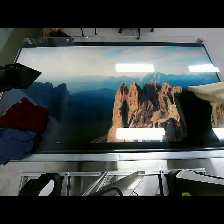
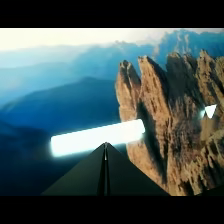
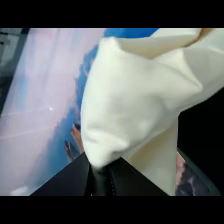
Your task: Fold the shirts.
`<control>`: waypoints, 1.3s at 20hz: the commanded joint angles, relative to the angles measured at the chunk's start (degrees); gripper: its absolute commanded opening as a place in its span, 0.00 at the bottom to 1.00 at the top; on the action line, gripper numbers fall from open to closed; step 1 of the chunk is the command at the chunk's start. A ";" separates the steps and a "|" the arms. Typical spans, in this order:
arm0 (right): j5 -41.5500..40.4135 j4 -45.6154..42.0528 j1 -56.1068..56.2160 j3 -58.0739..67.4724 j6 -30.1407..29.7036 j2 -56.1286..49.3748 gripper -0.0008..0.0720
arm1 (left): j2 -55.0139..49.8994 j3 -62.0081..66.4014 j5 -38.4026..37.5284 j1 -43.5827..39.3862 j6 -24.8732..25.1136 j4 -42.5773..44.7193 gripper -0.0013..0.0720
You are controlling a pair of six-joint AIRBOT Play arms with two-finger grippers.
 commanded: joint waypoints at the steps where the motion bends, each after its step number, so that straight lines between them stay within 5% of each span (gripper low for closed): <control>1: 12.83 -11.26 -0.46 -0.02 2.71 0.68 0.04 | 0.02 -0.02 -0.09 0.07 0.00 0.02 0.05; 6: 17.29 -27.15 -0.46 -11.26 5.51 6.93 0.04 | 0.02 -0.02 -1.25 0.07 0.02 -0.02 0.05; 7: 17.29 -28.87 -0.46 -14.84 5.51 8.13 0.13 | 0.02 -0.02 -1.84 0.07 0.07 0.00 0.05; 9: 17.27 -33.00 -0.46 -21.31 5.46 9.84 0.99 | 0.02 -0.04 -3.41 0.07 0.72 0.00 0.05; 15: 13.16 -30.42 -0.35 -21.16 5.35 10.01 0.96 | -0.02 -0.04 -3.48 0.07 2.58 0.02 0.05; 16: 11.63 -26.62 -0.35 -20.37 5.35 10.01 0.89 | -0.09 -0.02 -2.84 0.07 2.58 -0.02 0.05; 19: 3.13 -7.56 0.35 -19.76 4.11 10.73 0.06 | -0.11 -0.04 -2.19 0.07 2.56 -0.07 0.05; 21: -3.17 0.50 4.98 -19.80 0.13 12.07 0.04 | -0.09 -0.04 -2.10 0.04 2.56 -0.09 0.05; 26: -14.80 -2.62 32.85 -27.28 -5.70 17.51 0.04 | 2.14 -8.44 3.48 -6.05 1.88 -6.62 0.05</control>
